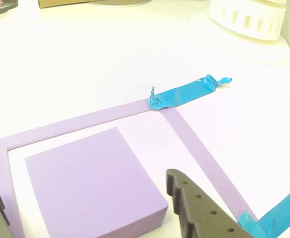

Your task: Tower of hanoi

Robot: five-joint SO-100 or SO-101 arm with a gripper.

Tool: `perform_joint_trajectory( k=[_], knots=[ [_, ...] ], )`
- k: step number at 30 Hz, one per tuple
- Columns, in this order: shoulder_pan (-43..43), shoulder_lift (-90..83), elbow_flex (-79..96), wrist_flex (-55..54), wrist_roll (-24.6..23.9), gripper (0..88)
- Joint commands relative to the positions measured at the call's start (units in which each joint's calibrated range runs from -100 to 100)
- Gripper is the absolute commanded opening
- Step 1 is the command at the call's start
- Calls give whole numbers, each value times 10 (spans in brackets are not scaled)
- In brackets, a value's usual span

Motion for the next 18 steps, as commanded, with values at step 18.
perform_joint_trajectory(
  k=[18],
  knots=[
    [2,10,-18,0,0,256]
  ],
)
